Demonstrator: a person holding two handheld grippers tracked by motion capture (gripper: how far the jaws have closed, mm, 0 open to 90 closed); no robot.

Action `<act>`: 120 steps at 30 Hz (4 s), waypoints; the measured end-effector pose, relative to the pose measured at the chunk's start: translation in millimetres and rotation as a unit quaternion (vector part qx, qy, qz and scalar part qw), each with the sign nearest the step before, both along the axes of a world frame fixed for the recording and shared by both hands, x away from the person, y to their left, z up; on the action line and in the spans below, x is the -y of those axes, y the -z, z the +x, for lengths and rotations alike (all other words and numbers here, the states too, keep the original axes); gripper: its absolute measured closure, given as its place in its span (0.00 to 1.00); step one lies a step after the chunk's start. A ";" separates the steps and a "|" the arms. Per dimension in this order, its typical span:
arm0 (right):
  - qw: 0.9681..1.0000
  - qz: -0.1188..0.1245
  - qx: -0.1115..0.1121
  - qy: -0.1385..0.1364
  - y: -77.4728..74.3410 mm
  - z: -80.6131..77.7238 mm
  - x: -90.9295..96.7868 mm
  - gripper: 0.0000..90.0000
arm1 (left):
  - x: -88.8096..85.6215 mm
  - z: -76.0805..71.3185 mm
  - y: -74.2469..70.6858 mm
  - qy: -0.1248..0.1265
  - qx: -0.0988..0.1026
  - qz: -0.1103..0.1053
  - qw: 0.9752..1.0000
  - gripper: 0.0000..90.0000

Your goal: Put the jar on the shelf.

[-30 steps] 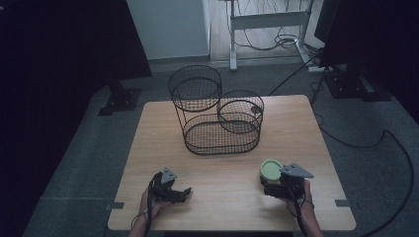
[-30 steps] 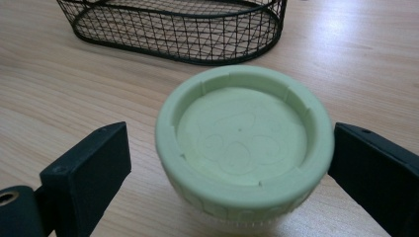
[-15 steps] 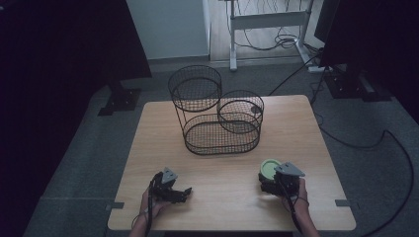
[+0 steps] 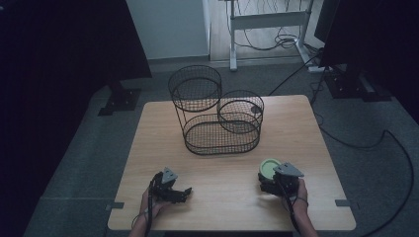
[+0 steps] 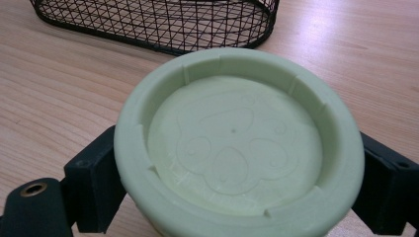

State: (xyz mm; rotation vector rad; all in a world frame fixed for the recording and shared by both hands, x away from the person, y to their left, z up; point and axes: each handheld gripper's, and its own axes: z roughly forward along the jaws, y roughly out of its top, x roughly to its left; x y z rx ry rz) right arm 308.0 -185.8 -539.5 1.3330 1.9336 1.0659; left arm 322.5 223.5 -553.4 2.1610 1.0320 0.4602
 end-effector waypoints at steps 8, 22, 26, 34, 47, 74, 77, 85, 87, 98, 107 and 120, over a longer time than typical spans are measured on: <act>1.000 0.004 0.021 0.004 -6.5 -5.4 -2.5 0.12 | 0.0 0.0 0.0 0.000 0.000 0.000 1.000 0.06; 0.999 0.019 0.038 -0.007 -23.5 -0.7 -9.7 0.12 | -0.1 0.1 0.0 0.000 0.000 0.000 1.000 0.06; 0.999 0.020 0.042 -0.008 -29.0 0.7 -13.5 0.12 | 0.0 0.0 0.0 0.000 0.000 0.000 1.000 0.06; 0.998 0.022 0.055 -0.022 -40.9 4.3 -25.9 0.12 | 0.0 0.1 0.0 -0.001 0.000 0.000 1.000 0.05; 0.998 0.022 0.059 -0.022 -49.4 10.2 -32.5 0.12 | 0.3 0.5 0.1 -0.001 0.000 0.000 1.000 0.05; 0.997 0.025 0.062 -0.039 -66.3 32.4 -66.9 0.12 | 0.3 0.4 0.1 -0.001 0.000 -0.001 1.000 0.05; 0.997 0.025 0.064 -0.042 -69.7 34.6 -69.7 0.12 | 0.3 0.5 0.1 -0.001 0.000 0.000 1.000 0.05; 0.996 0.026 0.068 -0.046 -75.6 39.1 -76.4 0.12 | 0.3 0.4 0.1 0.000 -0.001 0.000 1.000 0.05; 0.996 0.026 0.069 -0.049 -76.4 39.7 -78.6 0.12 | 0.3 0.5 0.0 0.001 -0.001 0.000 1.000 0.05; 0.995 0.025 0.070 -0.064 -75.9 45.1 -93.2 0.12 | 0.3 0.7 0.1 0.001 -0.001 0.000 1.000 0.05; 0.994 0.028 0.075 -0.077 -78.4 51.1 -102.9 0.12 | 0.2 0.7 0.0 0.001 0.000 0.001 1.000 0.05; 0.992 0.024 0.081 -0.094 -83.6 59.9 -121.8 0.12 | 0.6 0.5 0.2 0.000 0.000 -0.002 1.000 0.05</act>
